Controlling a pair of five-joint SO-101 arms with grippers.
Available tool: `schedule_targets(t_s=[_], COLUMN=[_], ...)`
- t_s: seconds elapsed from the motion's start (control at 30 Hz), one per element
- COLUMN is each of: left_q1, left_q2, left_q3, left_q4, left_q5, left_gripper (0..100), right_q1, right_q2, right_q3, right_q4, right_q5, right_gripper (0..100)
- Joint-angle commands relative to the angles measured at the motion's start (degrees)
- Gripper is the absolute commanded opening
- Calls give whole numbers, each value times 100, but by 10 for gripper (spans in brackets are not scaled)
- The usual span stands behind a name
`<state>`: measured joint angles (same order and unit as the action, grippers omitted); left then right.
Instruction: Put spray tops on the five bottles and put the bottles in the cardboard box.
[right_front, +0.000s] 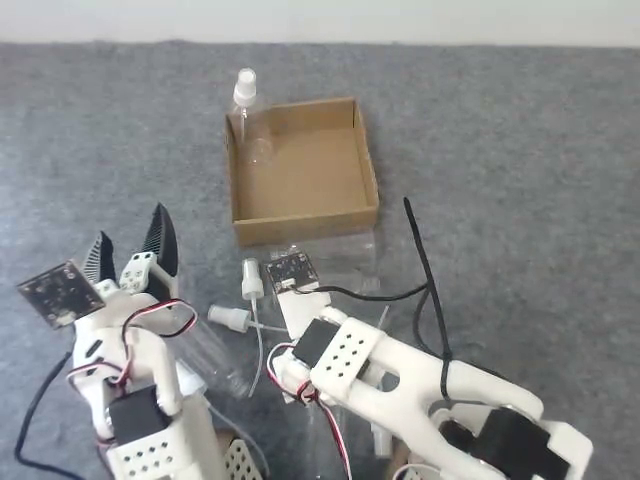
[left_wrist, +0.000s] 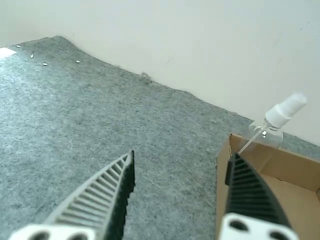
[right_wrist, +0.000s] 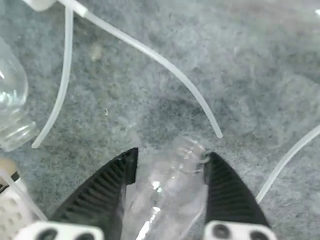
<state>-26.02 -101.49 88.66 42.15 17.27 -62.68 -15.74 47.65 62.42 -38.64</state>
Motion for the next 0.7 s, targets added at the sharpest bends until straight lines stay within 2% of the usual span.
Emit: schedule_targets(t_s=[0.0, 0.17, 0.3, 0.67], left_q1=[-44, -44, -44, -44], left_q2=[-70, -70, -70, -70], left_q3=[-48, -48, -48, -48], left_q4=[-264, -264, -264, -264], left_q5=[0, 0, 0, 0], left_gripper=[272, 272, 272, 272], right_q1=[-22, -13, -4, 769], right_q2=[-356, -365, -365, -365], right_q3=[-53, -70, -70, -343], right_q4=[-84, -92, -92, -101], right_q5=[-35, -9, 369, 1389], right_gripper=[91, 87, 87, 86])
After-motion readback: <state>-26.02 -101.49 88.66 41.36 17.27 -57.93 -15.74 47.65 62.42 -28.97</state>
